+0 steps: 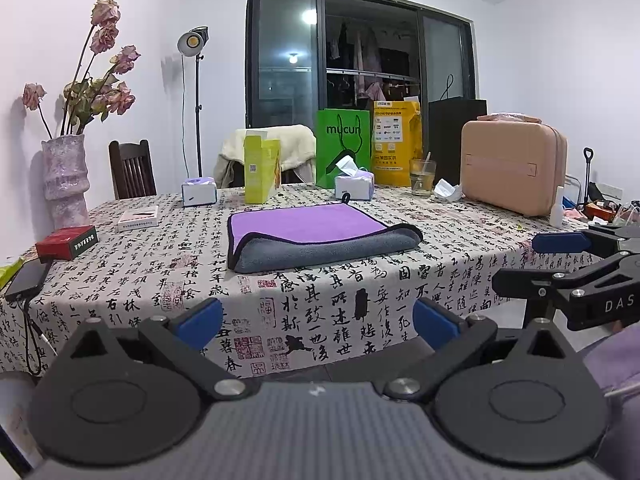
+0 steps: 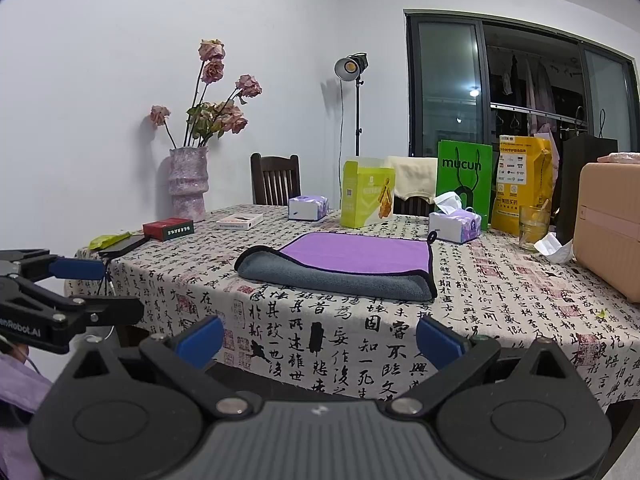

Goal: Fold towel

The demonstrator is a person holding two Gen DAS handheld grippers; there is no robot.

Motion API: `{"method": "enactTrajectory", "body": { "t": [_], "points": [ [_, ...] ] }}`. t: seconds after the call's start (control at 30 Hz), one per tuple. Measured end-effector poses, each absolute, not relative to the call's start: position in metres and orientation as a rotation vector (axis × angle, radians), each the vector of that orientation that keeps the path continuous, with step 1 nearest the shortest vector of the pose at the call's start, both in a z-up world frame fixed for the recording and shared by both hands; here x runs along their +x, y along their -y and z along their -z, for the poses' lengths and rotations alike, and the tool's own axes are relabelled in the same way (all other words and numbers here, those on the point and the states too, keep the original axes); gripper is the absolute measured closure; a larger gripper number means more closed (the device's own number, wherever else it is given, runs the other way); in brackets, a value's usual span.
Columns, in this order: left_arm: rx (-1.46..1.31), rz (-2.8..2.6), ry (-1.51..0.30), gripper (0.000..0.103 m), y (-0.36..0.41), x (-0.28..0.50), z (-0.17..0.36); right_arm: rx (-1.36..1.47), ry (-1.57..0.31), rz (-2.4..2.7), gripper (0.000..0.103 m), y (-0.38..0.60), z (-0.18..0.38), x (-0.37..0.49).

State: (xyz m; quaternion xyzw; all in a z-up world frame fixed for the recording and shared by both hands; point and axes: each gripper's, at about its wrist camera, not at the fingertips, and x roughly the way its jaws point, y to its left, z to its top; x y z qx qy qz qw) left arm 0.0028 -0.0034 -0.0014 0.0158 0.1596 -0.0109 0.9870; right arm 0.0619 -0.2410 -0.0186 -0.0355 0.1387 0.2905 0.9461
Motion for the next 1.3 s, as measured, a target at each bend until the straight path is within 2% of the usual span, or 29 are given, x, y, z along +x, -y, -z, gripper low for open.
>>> {"method": "enactTrajectory", "body": {
  "t": [1.3],
  "points": [
    [0.033,0.022,-0.321,0.0,0.0044,0.0025,0.0026,-0.07,-0.283,-0.588,0.0,0.242,0.0182,0.0644]
  ]
}}
